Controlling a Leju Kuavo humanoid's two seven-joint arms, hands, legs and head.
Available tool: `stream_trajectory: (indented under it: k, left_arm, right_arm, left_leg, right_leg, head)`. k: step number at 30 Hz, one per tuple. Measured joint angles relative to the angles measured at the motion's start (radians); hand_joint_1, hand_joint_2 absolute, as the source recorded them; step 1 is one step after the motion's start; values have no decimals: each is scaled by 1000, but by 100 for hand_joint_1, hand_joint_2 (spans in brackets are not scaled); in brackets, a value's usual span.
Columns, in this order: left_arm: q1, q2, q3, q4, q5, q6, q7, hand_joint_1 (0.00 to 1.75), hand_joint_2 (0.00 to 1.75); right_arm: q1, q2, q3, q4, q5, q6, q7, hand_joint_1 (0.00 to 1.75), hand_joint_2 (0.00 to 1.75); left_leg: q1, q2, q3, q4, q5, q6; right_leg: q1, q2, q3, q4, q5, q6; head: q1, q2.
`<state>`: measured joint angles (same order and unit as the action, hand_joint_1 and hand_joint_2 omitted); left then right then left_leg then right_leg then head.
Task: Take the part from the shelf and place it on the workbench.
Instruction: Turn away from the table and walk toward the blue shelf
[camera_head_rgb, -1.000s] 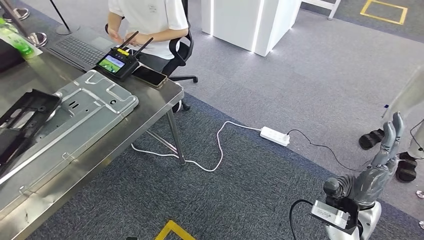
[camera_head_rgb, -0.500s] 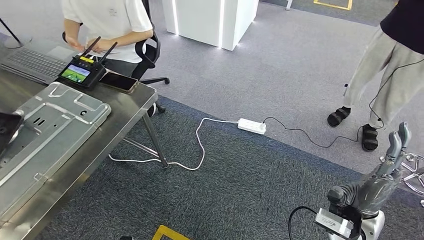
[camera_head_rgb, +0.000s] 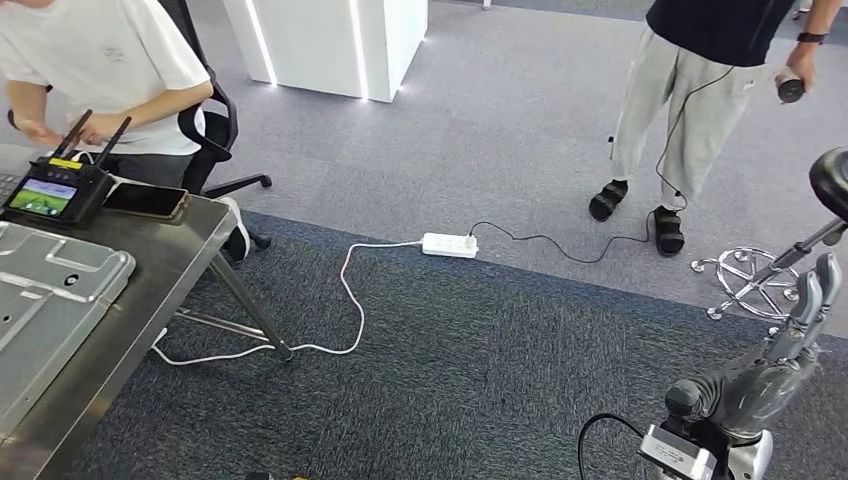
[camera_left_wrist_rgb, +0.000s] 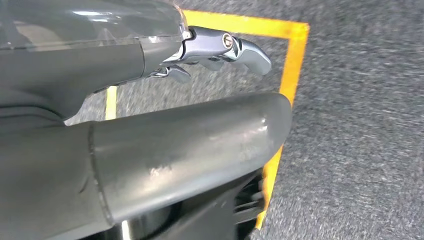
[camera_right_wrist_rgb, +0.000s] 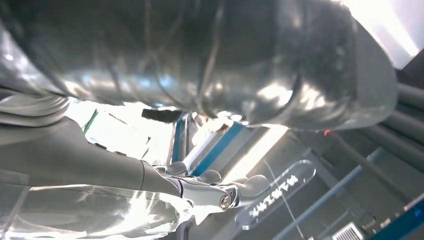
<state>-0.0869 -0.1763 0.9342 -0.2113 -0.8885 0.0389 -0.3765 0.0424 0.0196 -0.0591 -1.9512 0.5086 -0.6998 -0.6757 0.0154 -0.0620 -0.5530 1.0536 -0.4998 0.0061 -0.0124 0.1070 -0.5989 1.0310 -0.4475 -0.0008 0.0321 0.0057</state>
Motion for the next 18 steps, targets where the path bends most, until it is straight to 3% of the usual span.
stream_trajectory:
  k: [2,3,4,6,8,10,11,12,13,15,17,18]
  left_arm:
    - [-3,4,0,0,-3,3,2,0,0]
    - [-5,6,0,0,-4,5,4,0,0]
    - [-7,8,1,0,-7,7,7,0,0]
    - [-10,11,1,0,-10,8,10,0,0]
    - [-9,12,1,0,-11,8,11,0,0]
    - [-8,14,1,0,-11,9,12,0,0]
    - [-7,14,1,0,-11,9,13,0,0]
    - [-8,15,1,0,-11,9,14,0,0]
    - [-9,14,1,0,-11,9,15,0,0]
    - [-11,14,1,0,-11,8,16,0,0]
    - [-13,14,1,0,-11,8,18,0,0]
    - [-14,13,1,0,-11,8,19,0,0]
  right_arm:
    - [0,0,-2,0,-1,0,-1,0,0]
    - [1,0,-4,0,-1,0,-2,0,0]
    - [2,0,-5,0,0,0,-2,0,0]
    - [-2,0,-9,0,2,0,-2,0,0]
    - [-6,0,-12,1,3,0,-1,0,0]
    - [-6,0,-12,3,5,0,1,0,0]
    - [-5,0,-12,4,7,0,2,0,0]
    - [-5,0,-12,4,11,0,3,0,0]
    - [-5,0,-12,5,15,0,4,0,0]
    - [-7,0,-12,5,25,0,8,0,0]
    - [-8,0,-12,5,33,0,12,0,0]
    - [-8,0,-12,5,35,0,15,0,0]
  left_leg:
    - [-2,-18,11,-27,1,6]
    - [-3,-7,13,-31,4,11]
    - [-3,5,15,-36,9,18]
    - [-1,33,20,-51,21,34]
    - [-6,60,19,-56,25,41]
    - [-10,91,17,-56,24,43]
    - [-11,106,16,-56,23,43]
    - [-12,119,17,-56,21,42]
    - [-13,132,19,-56,20,40]
    - [-16,151,24,-55,14,34]
    - [-19,168,29,-54,10,24]
    - [-19,177,31,-55,8,18]
  right_leg:
    - [-3,22,-8,1,3,13]
    - [-5,33,-11,-1,7,21]
    - [-6,27,-14,0,8,26]
    - [-3,-29,-36,39,-18,31]
    - [-2,-89,-91,152,-80,35]
    - [-5,-100,-143,260,-119,40]
    - [-7,-102,-147,270,-113,41]
    - [-8,-106,-130,241,-91,41]
    - [-8,-116,-92,175,-57,40]
    - [-2,-162,-16,41,-14,31]
    - [7,-184,9,-10,-6,18]
    - [9,-174,8,-10,-4,13]
  head:
    - [0,0]
    - [0,0]
    - [0,0]
    - [3,0]
    - [5,0]
    - [5,0]
    - [5,0]
    - [5,0]
    - [5,0]
    - [5,0]
    - [4,0]
    - [4,0]
